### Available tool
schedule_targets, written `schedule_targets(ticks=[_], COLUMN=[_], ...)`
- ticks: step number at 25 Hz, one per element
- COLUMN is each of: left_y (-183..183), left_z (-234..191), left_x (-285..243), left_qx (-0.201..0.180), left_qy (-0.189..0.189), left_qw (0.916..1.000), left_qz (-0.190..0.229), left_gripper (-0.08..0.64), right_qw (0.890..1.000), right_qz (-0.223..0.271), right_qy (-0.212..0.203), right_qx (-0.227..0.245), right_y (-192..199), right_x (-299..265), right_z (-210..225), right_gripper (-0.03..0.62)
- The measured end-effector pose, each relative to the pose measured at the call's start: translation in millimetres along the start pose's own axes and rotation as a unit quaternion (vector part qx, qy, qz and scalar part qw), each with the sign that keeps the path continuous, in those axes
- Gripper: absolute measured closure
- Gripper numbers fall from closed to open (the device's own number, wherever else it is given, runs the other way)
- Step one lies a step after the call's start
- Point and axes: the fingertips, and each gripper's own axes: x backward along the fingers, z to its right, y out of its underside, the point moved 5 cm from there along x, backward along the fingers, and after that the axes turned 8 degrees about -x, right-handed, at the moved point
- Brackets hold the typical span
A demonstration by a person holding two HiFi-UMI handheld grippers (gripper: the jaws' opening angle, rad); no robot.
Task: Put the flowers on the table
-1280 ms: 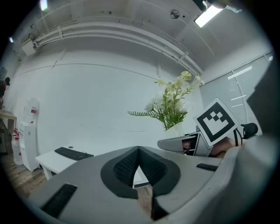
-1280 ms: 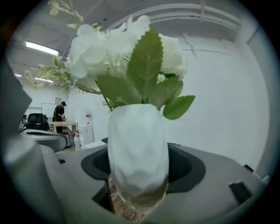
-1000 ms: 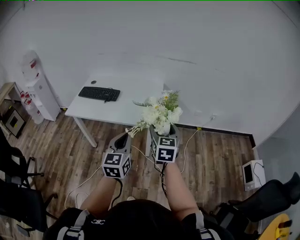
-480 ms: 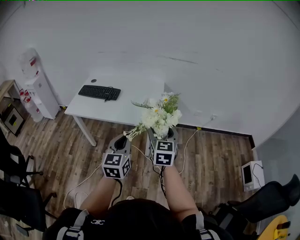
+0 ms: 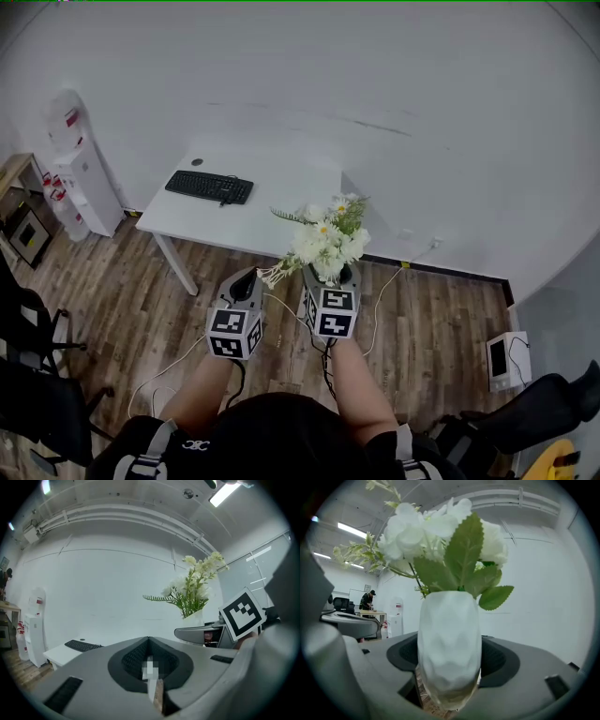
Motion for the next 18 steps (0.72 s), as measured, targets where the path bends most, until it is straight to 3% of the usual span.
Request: schedule_targets(ticks=[18], left_y=[21], left_z=[-64], left_x=[-21], left_qx=[0.001], left_qy=[-0.004], left_qw=[1.0000], left_qz=[-0.004], left_gripper=[0.560], right_qw=[1.000], right_qz=[0.007], right_qy=[0.011], right_qx=[-0.027], right_y=[1], right_x=[-45], right_z=[-11], right_gripper=[0.232])
